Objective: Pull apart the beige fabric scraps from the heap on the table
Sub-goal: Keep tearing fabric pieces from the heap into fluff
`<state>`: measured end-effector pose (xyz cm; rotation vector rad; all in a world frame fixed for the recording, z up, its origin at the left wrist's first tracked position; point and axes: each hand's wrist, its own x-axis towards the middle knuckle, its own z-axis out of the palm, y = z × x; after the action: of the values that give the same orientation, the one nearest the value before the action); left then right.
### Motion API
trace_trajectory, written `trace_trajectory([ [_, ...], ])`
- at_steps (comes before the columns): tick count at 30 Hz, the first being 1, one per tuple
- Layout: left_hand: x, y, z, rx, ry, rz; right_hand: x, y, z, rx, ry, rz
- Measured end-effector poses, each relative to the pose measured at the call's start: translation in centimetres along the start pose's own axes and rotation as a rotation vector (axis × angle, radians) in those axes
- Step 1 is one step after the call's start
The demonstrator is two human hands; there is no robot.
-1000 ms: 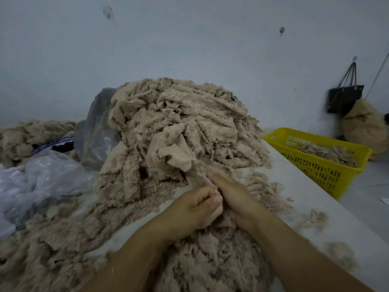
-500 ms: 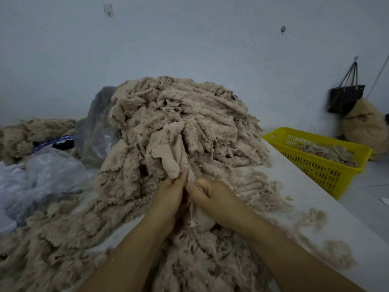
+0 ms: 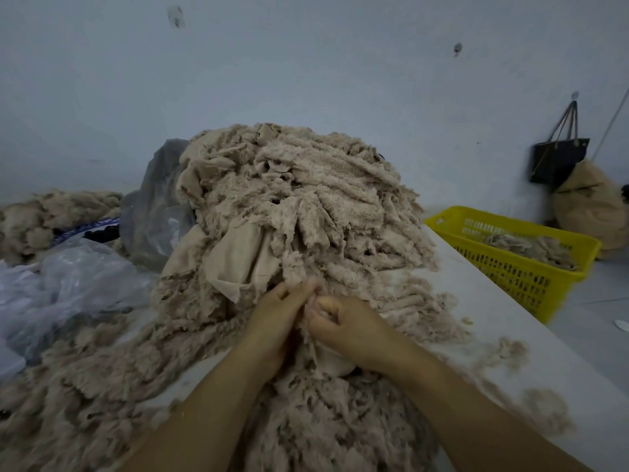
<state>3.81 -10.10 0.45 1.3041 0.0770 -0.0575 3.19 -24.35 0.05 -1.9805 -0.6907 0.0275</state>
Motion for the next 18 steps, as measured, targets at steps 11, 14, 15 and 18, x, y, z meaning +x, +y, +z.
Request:
trace_trajectory([
  [11, 1.0, 0.8, -0.7, -0.4, 0.096, -0.065, -0.5, -1.6, 0.8, -0.025, -0.295, 0.011],
  [14, 1.1, 0.3, -0.9, -0.023, 0.297, 0.08, -0.6, -1.3, -0.7, 0.066, -0.264, 0.088],
  [15, 1.2, 0.2, -1.0, 0.075, 0.345, 0.129, -0.5, -1.0, -1.4, 0.082, -0.213, 0.11],
  [18, 0.6, 0.2, -0.9, 0.3, 0.327, 0.267, -0.2, 0.1, -2.8, 0.121, 0.076, 0.23],
])
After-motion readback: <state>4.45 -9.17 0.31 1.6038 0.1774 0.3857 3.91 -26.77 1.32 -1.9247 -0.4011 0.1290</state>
